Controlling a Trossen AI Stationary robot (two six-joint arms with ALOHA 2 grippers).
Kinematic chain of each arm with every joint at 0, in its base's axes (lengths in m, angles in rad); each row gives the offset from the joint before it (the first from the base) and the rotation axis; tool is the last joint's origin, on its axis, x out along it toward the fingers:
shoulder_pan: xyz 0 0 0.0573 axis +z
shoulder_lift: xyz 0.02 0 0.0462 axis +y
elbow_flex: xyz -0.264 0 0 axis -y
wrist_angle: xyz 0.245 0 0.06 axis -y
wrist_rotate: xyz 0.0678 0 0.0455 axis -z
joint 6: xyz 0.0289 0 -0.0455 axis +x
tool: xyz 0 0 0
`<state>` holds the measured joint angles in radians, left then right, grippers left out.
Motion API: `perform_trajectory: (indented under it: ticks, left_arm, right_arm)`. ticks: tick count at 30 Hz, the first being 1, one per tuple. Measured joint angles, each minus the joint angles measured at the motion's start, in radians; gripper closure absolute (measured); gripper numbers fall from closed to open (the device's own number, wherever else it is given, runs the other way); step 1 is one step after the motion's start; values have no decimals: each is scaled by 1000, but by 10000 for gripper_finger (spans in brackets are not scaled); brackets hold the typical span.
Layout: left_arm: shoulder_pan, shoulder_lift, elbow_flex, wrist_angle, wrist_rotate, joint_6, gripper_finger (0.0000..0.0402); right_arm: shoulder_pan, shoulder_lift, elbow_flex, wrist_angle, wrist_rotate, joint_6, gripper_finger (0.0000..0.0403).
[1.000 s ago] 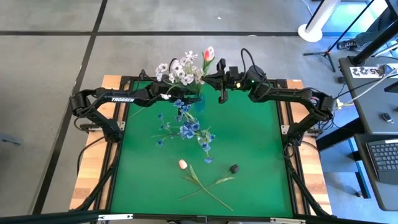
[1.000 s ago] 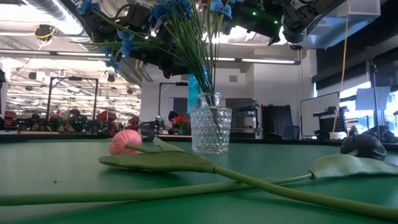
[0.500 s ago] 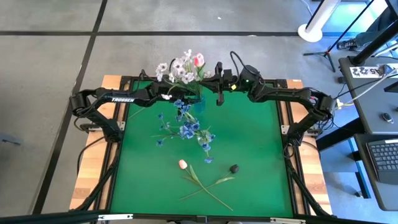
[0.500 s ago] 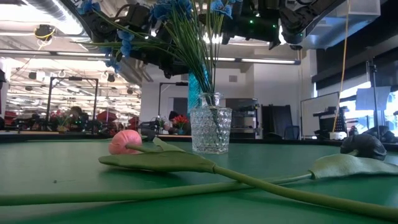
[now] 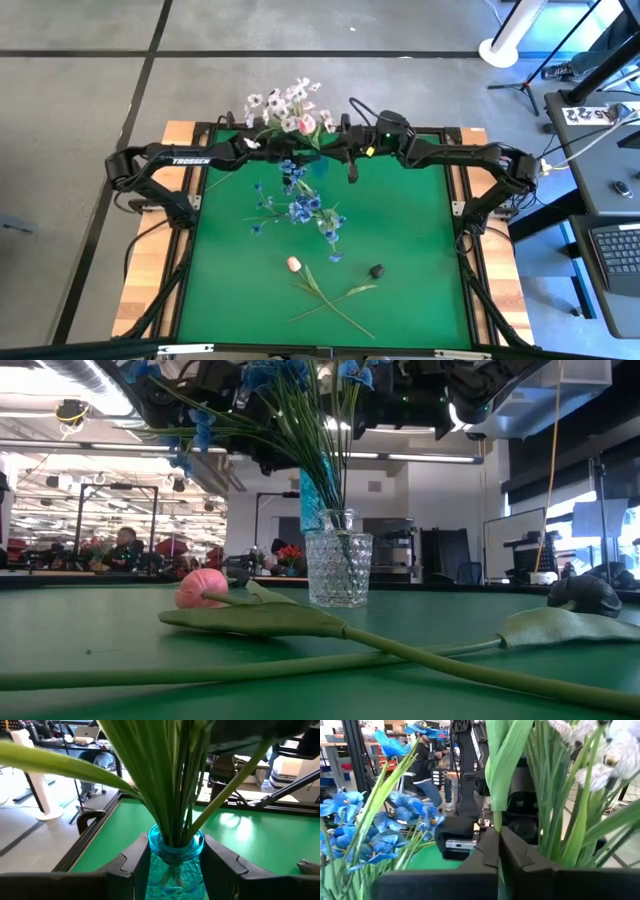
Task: Sort flowers into vase by color
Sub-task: Put the top right pink flower into the blue vase, then put the pink flower into the blue vase
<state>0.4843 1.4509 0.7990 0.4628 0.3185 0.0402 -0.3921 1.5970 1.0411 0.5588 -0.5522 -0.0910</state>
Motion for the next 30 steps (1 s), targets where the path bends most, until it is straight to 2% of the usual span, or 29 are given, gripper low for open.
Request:
perform_trajectory:
  ticks: [5,13,16,22,30]
  left_arm:
    - [7,-30,-2,-20,-7,2,266]
    - [7,-35,-2,-49,-12,-2,267]
    - [6,-39,-1,-49,-11,-9,267]
    - [6,-44,5,-17,-13,-13,267]
    - [16,-43,5,-41,-32,-8,267]
  right_arm:
    - [0,-2,1,-53,8,-1,403]
    - [0,0,-2,-173,174,-48,402]
    - [0,2,-5,-170,248,-48,390]
    - [-1,-2,-3,-109,253,-48,328]
    - [-1,-6,84,-331,227,-78,200]
